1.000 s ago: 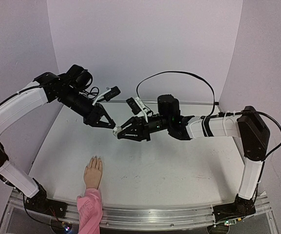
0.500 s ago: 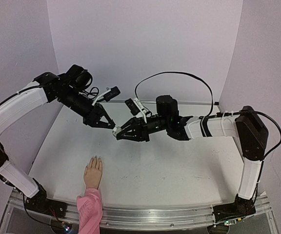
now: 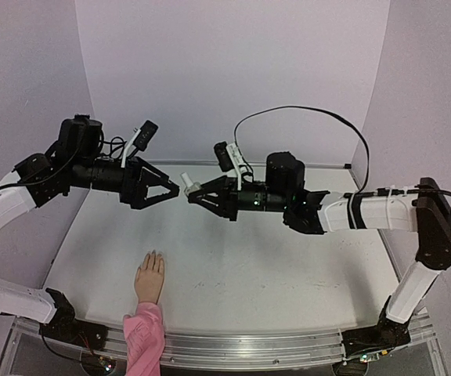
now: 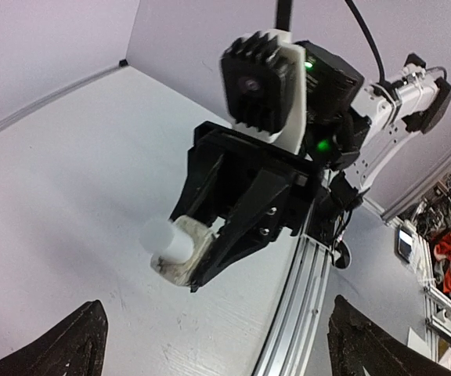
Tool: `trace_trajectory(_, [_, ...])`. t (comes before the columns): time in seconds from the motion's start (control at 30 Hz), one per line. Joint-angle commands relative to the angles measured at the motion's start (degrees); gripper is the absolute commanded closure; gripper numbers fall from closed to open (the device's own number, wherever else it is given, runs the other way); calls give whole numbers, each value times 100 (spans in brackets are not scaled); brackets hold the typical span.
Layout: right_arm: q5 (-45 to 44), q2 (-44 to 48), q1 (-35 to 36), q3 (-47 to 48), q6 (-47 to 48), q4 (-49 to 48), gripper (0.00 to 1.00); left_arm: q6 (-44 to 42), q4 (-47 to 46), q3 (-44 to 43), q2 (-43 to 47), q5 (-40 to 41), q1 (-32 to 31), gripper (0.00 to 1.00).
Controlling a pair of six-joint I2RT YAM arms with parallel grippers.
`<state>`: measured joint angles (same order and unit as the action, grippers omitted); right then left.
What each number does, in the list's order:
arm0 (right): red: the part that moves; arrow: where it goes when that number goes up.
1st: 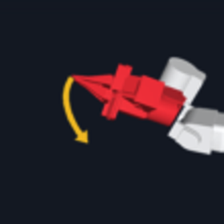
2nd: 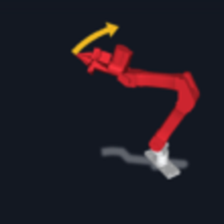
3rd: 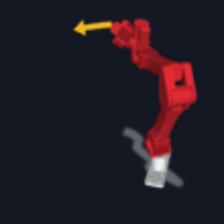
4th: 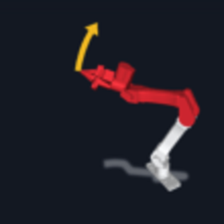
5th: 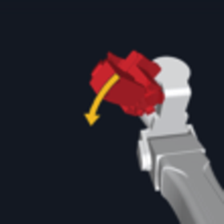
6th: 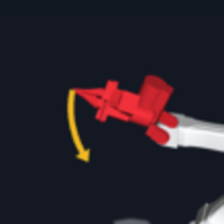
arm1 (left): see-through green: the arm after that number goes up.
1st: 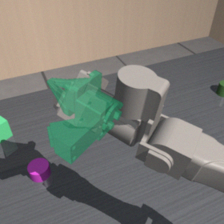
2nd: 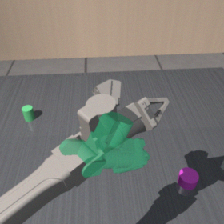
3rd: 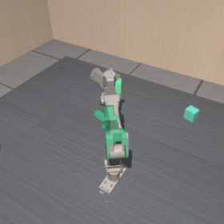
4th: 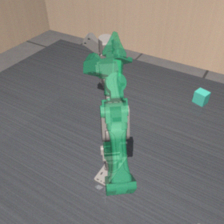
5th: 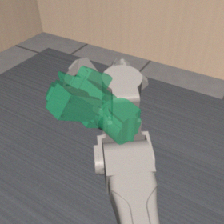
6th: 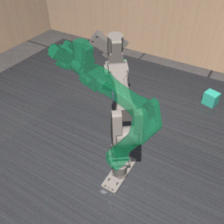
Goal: Paint the nails
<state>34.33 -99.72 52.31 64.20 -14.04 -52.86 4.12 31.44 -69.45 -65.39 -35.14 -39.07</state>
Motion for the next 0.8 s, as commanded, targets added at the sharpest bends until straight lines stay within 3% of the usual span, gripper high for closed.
trace_trajectory(0.0, [-1177,695,103,-12,-377,-683,100,1354,-2416,678,328,319,-4,1])
trace_trajectory(0.2, [-342,702,103,200,-158,-668,100,2273,-3484,785,151,548,-5,1])
trace_trajectory(0.37, [21,762,98,96,-320,-1085,100,2713,-4810,1023,17,-240,-4,2])
trace_trajectory(0.53, [174,731,99,34,-316,-1279,100,2814,-4936,826,-296,-874,-13,20])
trace_trajectory(0.77, [285,618,103,87,-327,-1279,100,2807,-4946,723,-492,-1176,-13,53])
